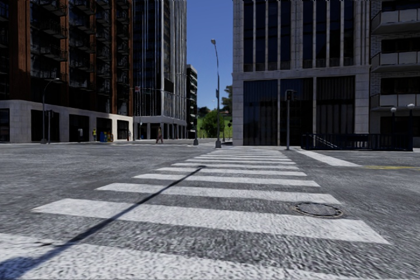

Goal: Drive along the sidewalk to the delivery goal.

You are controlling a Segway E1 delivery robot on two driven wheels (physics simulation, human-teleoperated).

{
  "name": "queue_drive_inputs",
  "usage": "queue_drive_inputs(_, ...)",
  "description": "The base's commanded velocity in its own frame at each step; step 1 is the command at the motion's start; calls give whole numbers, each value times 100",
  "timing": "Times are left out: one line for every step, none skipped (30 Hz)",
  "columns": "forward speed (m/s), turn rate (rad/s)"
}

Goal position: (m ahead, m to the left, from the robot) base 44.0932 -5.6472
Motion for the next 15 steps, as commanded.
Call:
queue_drive_inputs(200,0)
queue_drive_inputs(200,0)
queue_drive_inputs(200,0)
queue_drive_inputs(200,0)
queue_drive_inputs(200,0)
queue_drive_inputs(200,0)
queue_drive_inputs(200,0)
queue_drive_inputs(200,0)
queue_drive_inputs(200,0)
queue_drive_inputs(200,-15)
queue_drive_inputs(200,-27)
queue_drive_inputs(200,-31)
queue_drive_inputs(200,-31)
queue_drive_inputs(200,-32)
queue_drive_inputs(200,-32)
